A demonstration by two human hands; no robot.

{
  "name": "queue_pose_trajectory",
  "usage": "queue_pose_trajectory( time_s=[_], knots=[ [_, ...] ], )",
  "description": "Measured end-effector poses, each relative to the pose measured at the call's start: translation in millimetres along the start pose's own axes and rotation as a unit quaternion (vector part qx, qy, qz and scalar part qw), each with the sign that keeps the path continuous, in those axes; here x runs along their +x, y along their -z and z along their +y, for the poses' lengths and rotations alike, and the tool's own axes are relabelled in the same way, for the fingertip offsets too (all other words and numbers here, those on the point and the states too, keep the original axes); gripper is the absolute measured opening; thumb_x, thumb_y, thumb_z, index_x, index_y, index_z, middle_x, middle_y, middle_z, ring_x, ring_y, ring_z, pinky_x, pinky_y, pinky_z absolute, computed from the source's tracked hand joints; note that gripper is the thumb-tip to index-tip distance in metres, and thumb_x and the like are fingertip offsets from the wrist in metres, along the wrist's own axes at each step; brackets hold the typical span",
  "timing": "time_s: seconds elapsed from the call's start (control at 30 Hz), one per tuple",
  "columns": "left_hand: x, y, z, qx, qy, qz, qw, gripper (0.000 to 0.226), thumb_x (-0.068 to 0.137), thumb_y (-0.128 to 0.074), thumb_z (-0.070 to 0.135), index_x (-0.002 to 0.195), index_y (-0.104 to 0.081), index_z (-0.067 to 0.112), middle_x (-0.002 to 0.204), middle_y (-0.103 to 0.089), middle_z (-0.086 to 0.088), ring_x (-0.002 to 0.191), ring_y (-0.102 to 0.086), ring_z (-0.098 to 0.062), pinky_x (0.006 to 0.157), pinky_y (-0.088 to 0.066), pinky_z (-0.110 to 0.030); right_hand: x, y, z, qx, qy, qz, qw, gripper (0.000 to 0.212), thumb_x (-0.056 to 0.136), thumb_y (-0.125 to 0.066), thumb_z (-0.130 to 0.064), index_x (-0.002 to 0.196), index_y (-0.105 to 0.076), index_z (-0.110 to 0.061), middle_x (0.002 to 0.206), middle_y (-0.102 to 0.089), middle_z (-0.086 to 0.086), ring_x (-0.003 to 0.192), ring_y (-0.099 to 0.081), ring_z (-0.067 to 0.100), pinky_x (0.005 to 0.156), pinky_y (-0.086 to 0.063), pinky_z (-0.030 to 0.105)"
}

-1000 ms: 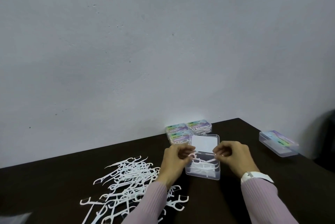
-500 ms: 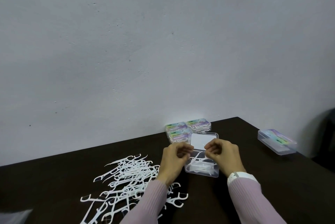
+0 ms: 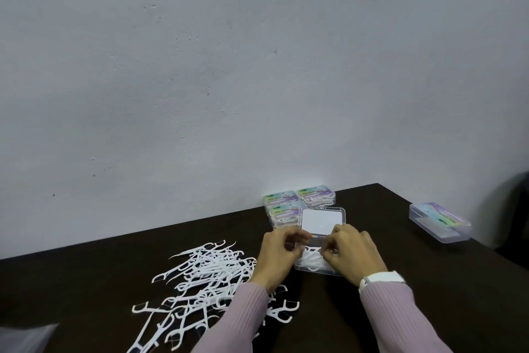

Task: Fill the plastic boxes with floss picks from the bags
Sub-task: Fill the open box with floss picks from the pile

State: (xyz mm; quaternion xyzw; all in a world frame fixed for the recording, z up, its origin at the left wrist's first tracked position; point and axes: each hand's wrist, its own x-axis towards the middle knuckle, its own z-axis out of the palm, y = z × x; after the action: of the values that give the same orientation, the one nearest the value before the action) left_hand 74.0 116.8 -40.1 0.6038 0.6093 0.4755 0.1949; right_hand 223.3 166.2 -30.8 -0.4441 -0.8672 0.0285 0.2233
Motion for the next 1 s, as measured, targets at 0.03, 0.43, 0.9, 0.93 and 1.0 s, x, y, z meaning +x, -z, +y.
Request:
queue_pose_trajectory(
  time_s=[0.03,0.43,0.9,0.93,1.0],
  knots=[
    [0,0,0,-0.002,0.0,0.001,1.0,0.029,0.082,-0.061,-0.007,0.097,-0.071,0.016,0.094,-0.071,0.006,0.088,-0.065,-0.001,0.082,-0.055,-0.023,0,0,1,-0.008,-0.001,0.004,1.0,0.021,0.091,-0.048,-0.032,0.101,-0.066,-0.025,0.103,-0.056,-0.007,0.1,-0.048,0.007,0.09,-0.033,0.026],
    [-15,20,10,-0.011,-0.026,0.02,0.999,0.031,0.083,-0.056,-0.007,0.094,-0.073,0.016,0.088,-0.073,0.007,0.089,-0.067,-0.003,0.085,-0.052,-0.02,-2,4,-28,0.123,0.098,0.014,0.987,0.012,0.086,-0.056,-0.02,0.093,-0.066,-0.022,0.087,-0.048,-0.009,0.079,-0.041,0.002,0.066,-0.035,0.013],
    [-93,128,-28,0.162,0.023,0.011,0.986,0.018,0.088,-0.063,0.019,0.095,-0.07,0.034,0.101,-0.066,0.023,0.102,-0.055,0.01,0.094,-0.043,-0.018,-17,-18,-93,0.108,0.188,-0.154,0.964,0.058,0.085,-0.057,-0.042,0.137,-0.035,-0.028,0.142,-0.037,-0.009,0.128,-0.037,0.007,0.106,-0.035,0.026],
    [-97,134,-32,0.174,0.032,0.007,0.984,0.018,0.088,-0.064,0.022,0.097,-0.069,0.037,0.104,-0.064,0.024,0.105,-0.052,0.011,0.096,-0.042,-0.018,-16,-20,-96,0.097,0.191,-0.161,0.964,0.061,0.085,-0.057,-0.043,0.139,-0.032,-0.028,0.144,-0.034,-0.008,0.13,-0.035,0.008,0.106,-0.035,0.028],
    [-104,147,-36,0.187,0.055,-0.008,0.981,0.019,0.086,-0.066,0.028,0.102,-0.065,0.04,0.11,-0.059,0.026,0.108,-0.047,0.013,0.099,-0.039,-0.019,-14,-23,-102,0.083,0.195,-0.162,0.964,0.065,0.084,-0.056,-0.044,0.141,-0.03,-0.028,0.145,-0.033,-0.008,0.131,-0.035,0.009,0.106,-0.034,0.028]
  ],
)
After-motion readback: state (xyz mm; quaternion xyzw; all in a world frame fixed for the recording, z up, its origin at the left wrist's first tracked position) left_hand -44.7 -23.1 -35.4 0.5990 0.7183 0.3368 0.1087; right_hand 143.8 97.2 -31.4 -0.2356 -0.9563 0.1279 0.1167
